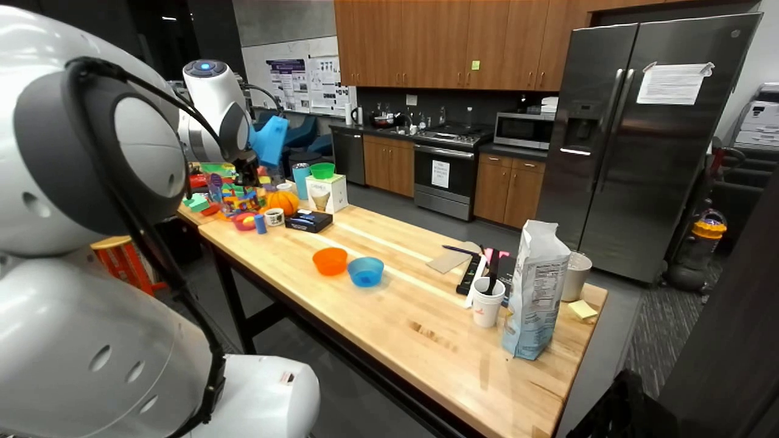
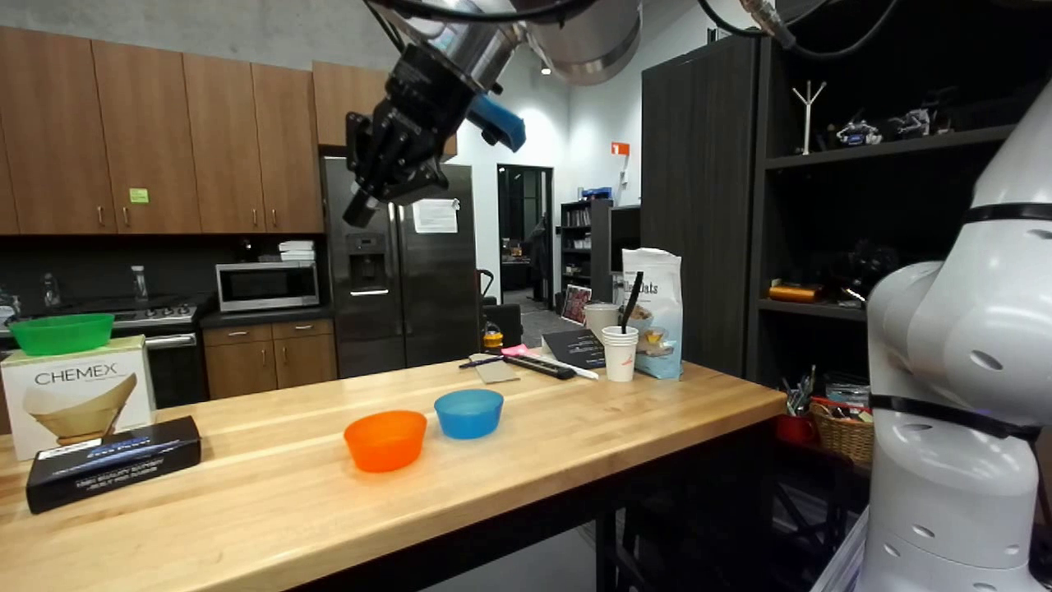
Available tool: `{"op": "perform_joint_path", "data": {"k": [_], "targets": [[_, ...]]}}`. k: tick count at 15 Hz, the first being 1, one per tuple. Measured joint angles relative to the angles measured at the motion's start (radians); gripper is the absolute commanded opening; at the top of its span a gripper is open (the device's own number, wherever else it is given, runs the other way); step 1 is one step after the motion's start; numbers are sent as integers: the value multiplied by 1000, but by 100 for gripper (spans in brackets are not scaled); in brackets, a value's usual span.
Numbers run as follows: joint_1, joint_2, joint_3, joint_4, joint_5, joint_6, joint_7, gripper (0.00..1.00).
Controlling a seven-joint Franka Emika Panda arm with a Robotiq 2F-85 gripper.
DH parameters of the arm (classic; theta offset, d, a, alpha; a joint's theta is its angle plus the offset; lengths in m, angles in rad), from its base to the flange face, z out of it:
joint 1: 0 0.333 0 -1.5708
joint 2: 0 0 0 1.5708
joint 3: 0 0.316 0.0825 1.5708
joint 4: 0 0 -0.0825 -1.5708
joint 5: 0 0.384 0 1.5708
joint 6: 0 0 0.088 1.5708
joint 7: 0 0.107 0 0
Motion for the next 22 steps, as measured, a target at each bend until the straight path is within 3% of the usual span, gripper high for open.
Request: {"op": "perform_joint_path", "data": {"k": [2, 5, 8, 13, 22], "targets": [[57, 3, -40, -6, 51, 30, 1, 0], [189, 9, -128, -9, 224, 51, -61, 0], [277, 5, -199, -2, 348, -17, -89, 0], [193, 7, -194, 60, 219, -396, 65, 0], [50, 82, -117, 271, 85, -1065, 189, 0]]}}
